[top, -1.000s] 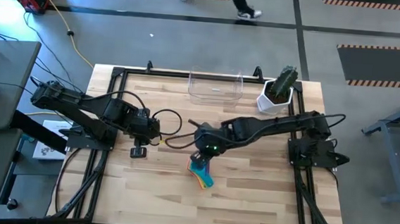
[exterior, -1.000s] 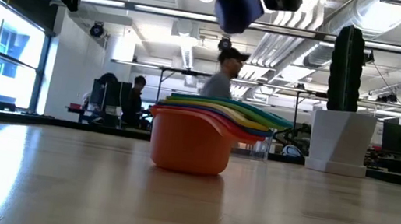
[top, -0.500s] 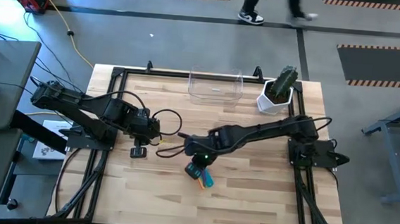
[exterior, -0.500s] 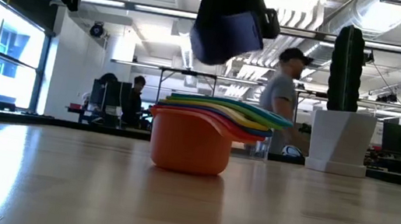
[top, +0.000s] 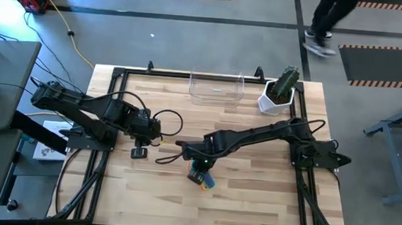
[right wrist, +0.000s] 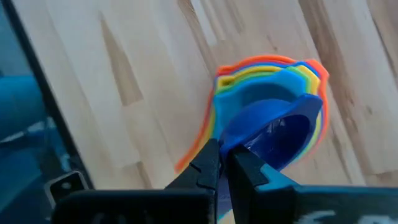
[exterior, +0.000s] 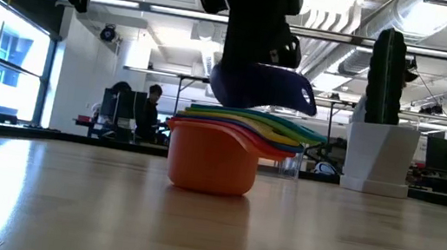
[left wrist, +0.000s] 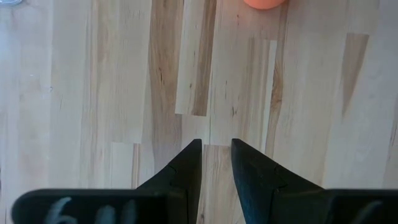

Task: Nest measuring cups in basket
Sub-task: Stack the violet measuring cup on top of the light blue measuring cup

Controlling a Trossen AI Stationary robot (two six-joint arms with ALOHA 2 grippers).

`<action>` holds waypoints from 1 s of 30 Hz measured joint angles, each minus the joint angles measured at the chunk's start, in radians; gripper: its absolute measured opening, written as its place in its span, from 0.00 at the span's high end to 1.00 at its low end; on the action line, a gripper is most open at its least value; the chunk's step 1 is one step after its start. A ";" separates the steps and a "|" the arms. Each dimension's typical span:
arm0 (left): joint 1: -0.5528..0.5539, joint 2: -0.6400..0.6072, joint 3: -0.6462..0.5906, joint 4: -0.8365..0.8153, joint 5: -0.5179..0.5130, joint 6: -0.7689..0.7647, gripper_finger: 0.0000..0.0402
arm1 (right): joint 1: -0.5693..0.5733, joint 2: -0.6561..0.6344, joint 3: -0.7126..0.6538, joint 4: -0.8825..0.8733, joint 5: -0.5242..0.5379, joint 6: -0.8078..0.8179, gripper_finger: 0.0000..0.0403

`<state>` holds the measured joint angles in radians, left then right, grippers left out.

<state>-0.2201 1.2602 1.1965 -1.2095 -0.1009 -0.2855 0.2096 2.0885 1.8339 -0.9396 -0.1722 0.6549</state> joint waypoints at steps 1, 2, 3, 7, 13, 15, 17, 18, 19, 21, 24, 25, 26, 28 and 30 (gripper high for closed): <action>0.000 0.000 0.000 0.000 0.000 0.000 0.80 | 0.000 0.002 0.000 -0.010 0.005 -0.008 0.99; 0.000 0.000 0.000 0.000 0.000 0.000 0.80 | 0.000 0.002 0.000 -0.021 0.010 -0.015 0.99; 0.000 0.000 0.000 0.000 0.000 0.000 0.80 | 0.000 0.002 -0.001 -0.026 0.016 -0.024 0.99; 0.000 0.000 0.000 0.000 0.000 0.000 0.80 | 0.000 0.002 -0.001 -0.024 0.039 -0.035 0.99; 0.000 0.000 0.000 0.000 0.000 0.000 0.80 | 0.001 0.002 0.000 -0.024 0.037 -0.061 0.98; 0.000 0.000 0.000 0.000 0.000 0.000 0.80 | 0.001 0.002 0.000 -0.024 0.028 -0.061 0.96; 0.000 0.000 0.000 0.000 0.000 0.000 0.80 | 0.001 0.002 -0.001 -0.024 0.019 -0.061 0.93; 0.000 0.000 0.000 0.000 0.000 0.000 0.80 | 0.001 0.002 0.000 -0.023 0.020 -0.061 0.91; 0.000 0.000 0.000 0.000 0.000 0.000 0.80 | 0.001 0.002 0.000 -0.023 0.021 -0.061 0.90; 0.000 0.000 0.000 0.000 0.000 0.000 0.80 | 0.001 0.002 0.000 -0.018 0.022 -0.061 0.87; 0.000 0.000 0.000 0.000 0.000 0.000 0.80 | 0.001 0.002 -0.001 -0.013 0.022 -0.061 0.83; 0.000 0.000 0.000 0.000 0.000 0.000 0.80 | 0.001 0.002 0.000 -0.013 0.022 -0.061 0.82; 0.000 0.000 0.000 0.000 0.000 0.000 0.80 | 0.001 0.002 0.000 -0.013 0.022 -0.057 0.82; 0.000 0.000 0.000 0.000 0.000 0.000 0.80 | 0.001 0.002 0.000 -0.013 0.022 -0.052 0.81; 0.000 0.000 0.000 0.000 0.000 0.000 0.80 | 0.001 0.002 -0.001 -0.013 0.022 -0.052 0.81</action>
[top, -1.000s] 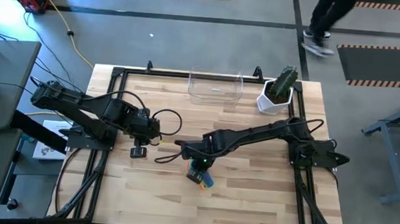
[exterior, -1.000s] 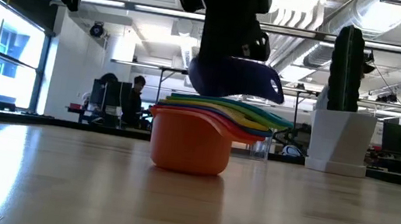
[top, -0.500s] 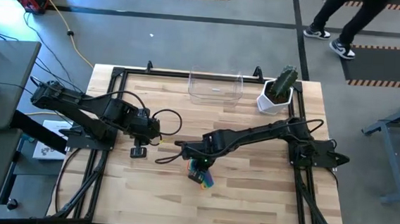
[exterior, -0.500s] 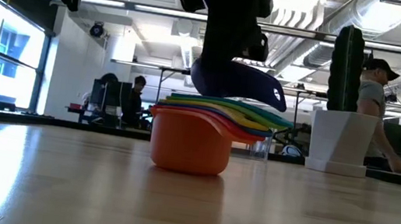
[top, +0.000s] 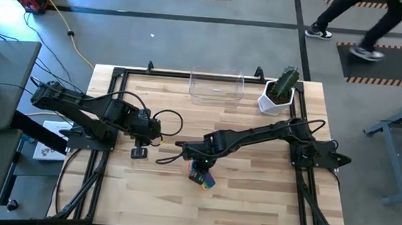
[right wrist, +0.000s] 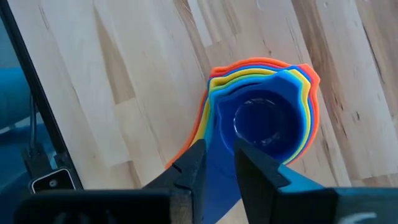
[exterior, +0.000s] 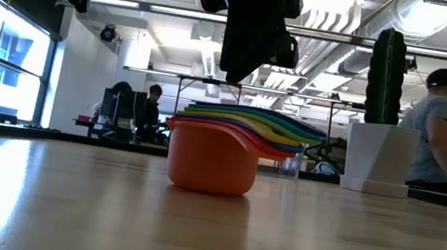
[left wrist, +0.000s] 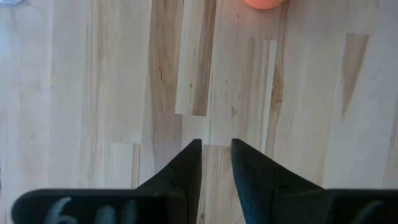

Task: Nest measuring cups in basket
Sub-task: Stack the violet measuring cup on top of the light blue measuring cup

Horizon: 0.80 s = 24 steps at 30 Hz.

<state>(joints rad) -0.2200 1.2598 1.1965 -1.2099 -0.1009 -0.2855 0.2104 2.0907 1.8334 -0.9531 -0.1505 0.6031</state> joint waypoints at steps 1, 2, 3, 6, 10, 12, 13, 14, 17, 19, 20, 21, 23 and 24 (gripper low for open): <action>0.000 0.000 0.000 0.000 0.000 0.000 0.80 | 0.000 0.000 0.000 0.000 0.000 0.004 0.81; 0.000 0.000 0.000 0.000 0.000 0.000 0.80 | 0.000 0.000 0.000 -0.002 0.000 0.020 0.81; 0.000 0.000 0.000 0.000 0.001 -0.001 0.80 | 0.000 0.000 0.000 -0.006 -0.001 0.032 0.81; 0.000 0.000 0.000 0.000 0.012 -0.028 0.80 | 0.000 -0.004 0.000 -0.020 -0.020 0.070 0.81; -0.001 0.004 0.000 0.026 0.013 -0.101 0.80 | 0.000 -0.005 0.048 -0.117 -0.027 0.098 0.81; -0.005 0.004 0.000 0.063 0.015 -0.124 0.80 | 0.000 -0.006 0.088 -0.184 -0.022 0.099 0.81; -0.007 0.004 0.000 0.085 0.021 -0.125 0.80 | 0.000 -0.006 0.110 -0.226 -0.006 0.098 0.81; -0.009 0.004 0.000 0.108 0.029 -0.123 0.80 | 0.000 -0.005 0.136 -0.271 0.017 0.097 0.81; -0.019 0.004 0.000 0.186 0.044 -0.113 0.80 | 0.000 -0.007 0.205 -0.344 0.083 0.108 0.81; -0.026 0.004 0.000 0.233 0.044 -0.106 0.80 | 0.000 -0.006 0.250 -0.388 0.106 0.124 0.81; -0.028 0.004 0.000 0.257 0.044 -0.105 0.80 | 0.000 -0.006 0.274 -0.395 0.121 0.129 0.81; -0.031 0.004 0.000 0.282 0.042 -0.105 0.80 | 0.000 -0.006 0.298 -0.405 0.136 0.130 0.81; -0.031 0.004 0.000 0.330 0.039 -0.093 0.80 | 0.002 -0.006 0.349 -0.446 0.170 0.130 0.81; -0.031 0.004 0.000 0.352 0.038 -0.079 0.80 | 0.002 -0.006 0.375 -0.470 0.186 0.130 0.81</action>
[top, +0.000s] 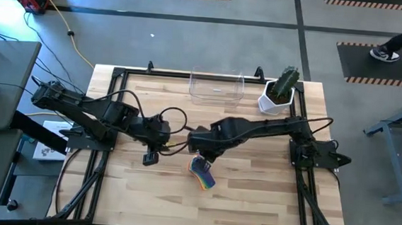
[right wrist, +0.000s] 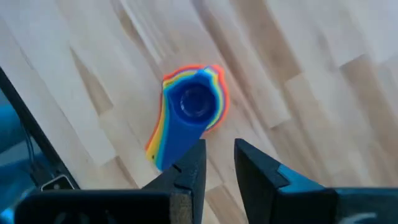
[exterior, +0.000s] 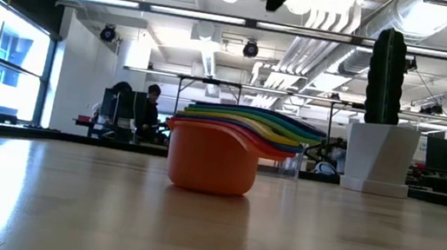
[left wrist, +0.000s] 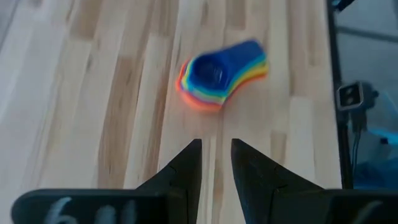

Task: Nest measuring cups in basket
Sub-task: Stack the violet measuring cup on top of the light blue measuring cup

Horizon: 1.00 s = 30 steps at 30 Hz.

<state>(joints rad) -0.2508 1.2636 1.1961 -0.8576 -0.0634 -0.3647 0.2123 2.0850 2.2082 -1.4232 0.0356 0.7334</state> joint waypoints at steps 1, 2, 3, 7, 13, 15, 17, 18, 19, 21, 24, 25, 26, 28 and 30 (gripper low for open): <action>0.000 0.000 0.000 0.023 -0.001 0.012 0.80 | 0.000 0.000 0.027 -0.022 0.017 0.000 0.81; 0.000 0.000 0.000 0.045 -0.001 0.025 0.80 | 0.000 0.000 0.054 -0.044 0.034 0.001 0.81; 0.000 0.000 0.000 0.064 -0.001 0.036 0.80 | 0.000 0.000 0.081 -0.074 0.052 0.005 0.81; 0.004 0.000 0.000 0.136 -0.001 0.085 0.80 | 0.005 -0.019 0.142 -0.140 0.148 0.028 0.81; 0.024 0.000 0.000 0.291 0.033 0.135 0.80 | 0.028 -0.102 0.083 -0.148 0.256 0.101 0.81; 0.029 0.000 0.000 0.336 0.037 0.149 0.80 | 0.040 -0.114 0.072 -0.146 0.295 0.130 0.81; 0.031 0.000 0.000 0.373 0.037 0.169 0.80 | 0.055 -0.120 0.052 -0.148 0.318 0.168 0.81; 0.031 0.000 0.000 0.389 0.037 0.184 0.80 | 0.063 -0.122 0.042 -0.148 0.324 0.186 0.81; 0.031 0.000 0.000 0.410 0.037 0.197 0.80 | 0.072 -0.123 0.028 -0.147 0.327 0.206 0.81; 0.031 0.000 0.000 0.441 0.037 0.222 0.80 | 0.086 -0.127 -0.010 -0.148 0.333 0.265 0.81; 0.031 0.000 0.000 0.475 0.037 0.247 0.80 | 0.103 -0.127 -0.090 -0.147 0.313 0.359 0.81; 0.031 0.000 0.000 0.481 0.037 0.254 0.80 | 0.107 -0.127 -0.119 -0.143 0.293 0.383 0.81; 0.031 0.001 0.000 0.485 0.037 0.262 0.80 | 0.111 -0.127 -0.146 -0.133 0.272 0.404 0.81; 0.031 0.015 0.002 0.491 0.040 0.271 0.80 | 0.116 -0.127 -0.204 -0.097 0.232 0.439 0.81; 0.030 0.039 0.001 0.480 0.067 0.272 0.80 | 0.119 -0.125 -0.251 -0.052 0.198 0.459 0.81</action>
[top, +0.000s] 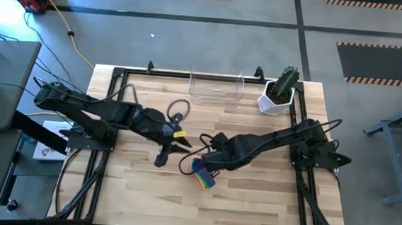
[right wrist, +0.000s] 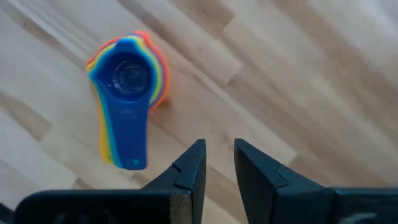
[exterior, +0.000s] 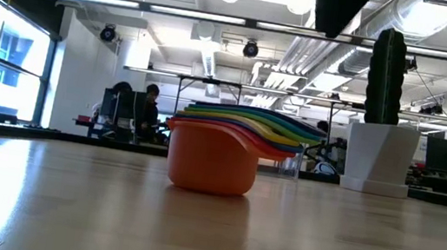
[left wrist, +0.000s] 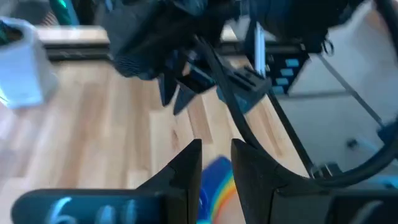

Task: Nest measuring cups in basket
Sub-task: Stack the violet measuring cup on top of the light blue measuring cup

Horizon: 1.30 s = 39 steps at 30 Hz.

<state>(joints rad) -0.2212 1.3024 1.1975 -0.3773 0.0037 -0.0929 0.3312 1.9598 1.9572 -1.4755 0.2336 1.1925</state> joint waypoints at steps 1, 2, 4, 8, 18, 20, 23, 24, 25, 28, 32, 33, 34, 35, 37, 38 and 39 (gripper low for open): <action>-0.002 0.017 0.000 -0.003 0.017 0.001 0.80 | 0.002 0.000 -0.021 0.030 -0.012 0.006 0.81; -0.006 0.036 0.000 -0.004 0.032 0.003 0.80 | 0.005 0.000 -0.040 0.059 -0.020 0.013 0.81; -0.017 0.069 0.000 -0.026 0.044 0.024 0.80 | 0.009 0.000 -0.074 0.111 -0.029 0.023 0.81; -0.032 0.135 0.000 -0.066 0.047 0.053 0.80 | 0.019 0.000 -0.130 0.208 -0.044 0.054 0.81; -0.071 0.282 0.000 -0.074 0.047 0.094 0.80 | 0.050 -0.001 -0.300 0.405 -0.059 0.191 0.81; -0.083 0.315 -0.001 -0.069 0.047 0.097 0.80 | 0.055 -0.001 -0.336 0.425 -0.060 0.226 0.81; -0.105 0.360 -0.001 -0.067 0.047 0.097 0.80 | 0.059 -0.001 -0.381 0.487 -0.073 0.253 0.81; -0.112 0.375 -0.001 -0.065 0.050 0.097 0.80 | 0.061 -0.001 -0.398 0.513 -0.078 0.266 0.81; -0.119 0.390 -0.001 -0.065 0.057 0.097 0.80 | 0.062 0.000 -0.413 0.530 -0.081 0.274 0.81; -0.130 0.427 -0.001 -0.064 0.079 0.081 0.80 | 0.063 0.000 -0.458 0.620 -0.083 0.292 0.81; -0.134 0.456 -0.001 -0.049 0.099 0.071 0.80 | 0.063 0.003 -0.482 0.664 -0.085 0.293 0.81; -0.134 0.460 -0.001 -0.043 0.098 0.072 0.80 | 0.063 0.004 -0.483 0.664 -0.085 0.293 0.81; -0.133 0.466 -0.001 -0.041 0.093 0.073 0.80 | 0.063 0.004 -0.484 0.658 -0.085 0.293 0.81; -0.130 0.473 -0.001 -0.034 0.090 0.078 0.80 | 0.063 0.004 -0.484 0.658 -0.085 0.293 0.81; -0.125 0.487 -0.001 -0.033 0.084 0.085 0.80 | 0.063 0.004 -0.484 0.655 -0.085 0.292 0.81; -0.125 0.494 -0.001 -0.032 0.083 0.086 0.80 | 0.063 0.004 -0.484 0.652 -0.085 0.293 0.81; -0.124 0.502 -0.001 -0.030 0.082 0.087 0.80 | 0.063 0.004 -0.484 0.654 -0.085 0.294 0.81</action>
<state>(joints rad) -0.3447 1.8046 1.1965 -0.4075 0.0856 -0.0063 0.3939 1.9640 1.4731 -0.8220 0.1488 1.4868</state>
